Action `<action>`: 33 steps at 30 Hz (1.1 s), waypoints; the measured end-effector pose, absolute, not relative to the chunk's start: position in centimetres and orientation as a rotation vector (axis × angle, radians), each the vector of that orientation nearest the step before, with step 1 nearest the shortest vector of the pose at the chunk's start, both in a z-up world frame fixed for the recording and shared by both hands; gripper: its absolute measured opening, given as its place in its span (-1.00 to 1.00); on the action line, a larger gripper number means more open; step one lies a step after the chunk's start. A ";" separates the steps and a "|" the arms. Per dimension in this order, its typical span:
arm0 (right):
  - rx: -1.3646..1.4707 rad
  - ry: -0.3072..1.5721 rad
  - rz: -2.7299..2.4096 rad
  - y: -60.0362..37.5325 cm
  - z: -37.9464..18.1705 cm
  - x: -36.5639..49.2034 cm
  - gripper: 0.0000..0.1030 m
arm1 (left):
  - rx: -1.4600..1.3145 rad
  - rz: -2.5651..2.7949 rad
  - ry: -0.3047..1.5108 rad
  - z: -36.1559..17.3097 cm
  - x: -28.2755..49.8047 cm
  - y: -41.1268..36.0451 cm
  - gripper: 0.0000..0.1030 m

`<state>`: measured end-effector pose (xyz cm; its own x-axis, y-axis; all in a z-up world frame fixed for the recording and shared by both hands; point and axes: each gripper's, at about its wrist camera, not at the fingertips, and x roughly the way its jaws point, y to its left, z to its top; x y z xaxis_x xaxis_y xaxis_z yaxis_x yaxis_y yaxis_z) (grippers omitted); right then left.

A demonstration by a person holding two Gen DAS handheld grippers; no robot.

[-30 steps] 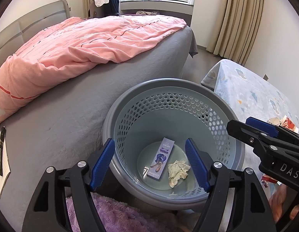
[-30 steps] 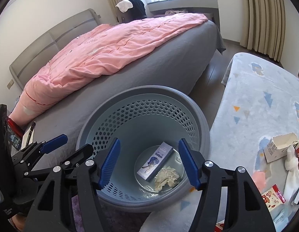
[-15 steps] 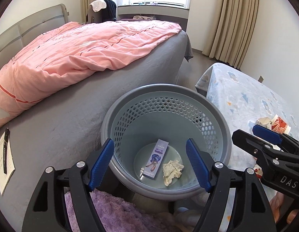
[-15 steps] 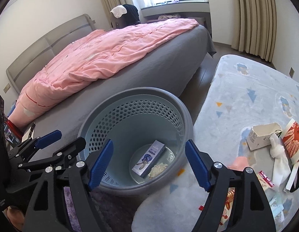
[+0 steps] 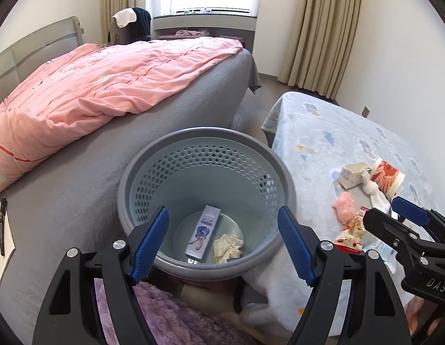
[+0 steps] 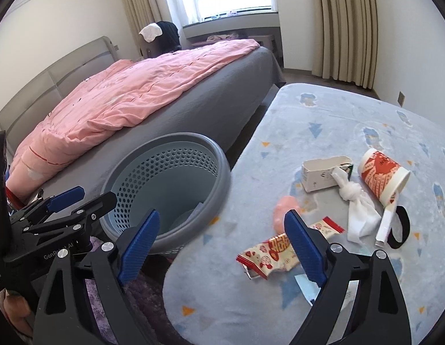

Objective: Collect trash
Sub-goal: 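Move both open tools back over the table, then lower the right tool onto the white-and-blue wrapped packet and close it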

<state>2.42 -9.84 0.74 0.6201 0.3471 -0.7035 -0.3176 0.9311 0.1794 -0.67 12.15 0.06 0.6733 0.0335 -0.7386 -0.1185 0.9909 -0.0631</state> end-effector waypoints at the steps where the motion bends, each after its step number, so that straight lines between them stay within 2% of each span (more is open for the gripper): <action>1: 0.038 0.814 0.371 -10.4 0.8 2.1 0.70 | -0.109 0.079 0.829 0.1 -0.7 11.8 0.45; 12: 0.077 0.801 0.261 -16.3 1.1 -0.1 0.74 | -0.073 0.006 0.845 -0.2 -1.9 7.5 0.45; 33: 0.134 0.851 0.122 -23.2 -1.2 -2.7 0.74 | -0.022 -0.052 0.866 -0.7 -1.7 3.8 0.45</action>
<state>-2.66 -23.20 -1.17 0.6535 0.1605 -0.7397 -0.0534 0.9846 0.1665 -1.66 3.85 -0.66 0.6470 -0.0551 -0.7605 0.0371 0.9985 -0.0409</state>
